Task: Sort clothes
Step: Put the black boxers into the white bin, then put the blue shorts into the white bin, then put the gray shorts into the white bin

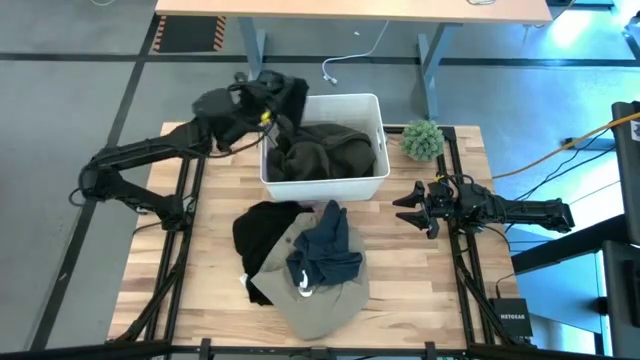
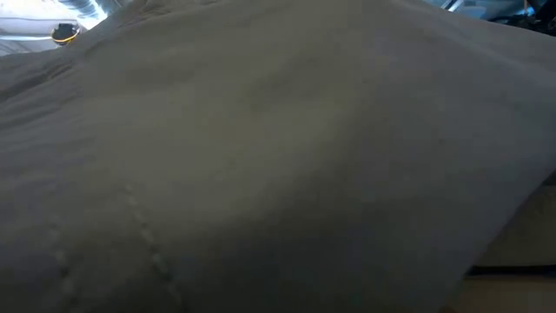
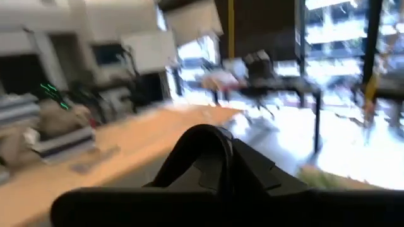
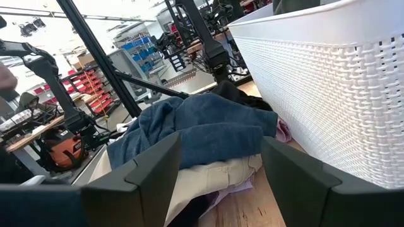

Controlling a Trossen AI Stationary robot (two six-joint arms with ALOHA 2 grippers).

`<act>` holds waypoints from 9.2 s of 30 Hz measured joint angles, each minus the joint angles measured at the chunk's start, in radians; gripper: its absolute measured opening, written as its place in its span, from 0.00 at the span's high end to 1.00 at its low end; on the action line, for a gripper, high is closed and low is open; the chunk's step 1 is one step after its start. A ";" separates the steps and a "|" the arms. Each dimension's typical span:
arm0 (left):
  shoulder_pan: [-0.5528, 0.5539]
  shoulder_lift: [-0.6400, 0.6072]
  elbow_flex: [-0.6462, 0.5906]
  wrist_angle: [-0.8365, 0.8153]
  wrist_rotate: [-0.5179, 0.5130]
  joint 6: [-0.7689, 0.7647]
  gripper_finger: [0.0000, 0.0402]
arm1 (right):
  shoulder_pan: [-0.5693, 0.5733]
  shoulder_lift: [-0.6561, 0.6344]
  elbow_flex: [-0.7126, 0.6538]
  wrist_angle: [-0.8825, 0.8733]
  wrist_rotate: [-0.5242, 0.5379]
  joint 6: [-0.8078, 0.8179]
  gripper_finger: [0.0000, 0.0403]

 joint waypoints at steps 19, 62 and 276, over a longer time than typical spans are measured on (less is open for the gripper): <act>0.009 0.024 -0.001 -0.544 0.085 -0.200 0.53 | 0.000 0.000 0.000 0.000 0.000 0.000 0.41; -0.859 0.065 -0.523 -0.280 0.077 -0.772 0.51 | 0.000 0.000 0.000 0.000 0.000 0.000 0.41; -0.773 0.115 -0.160 -0.774 0.139 -0.447 0.50 | 0.000 0.000 0.000 0.000 0.000 0.000 0.41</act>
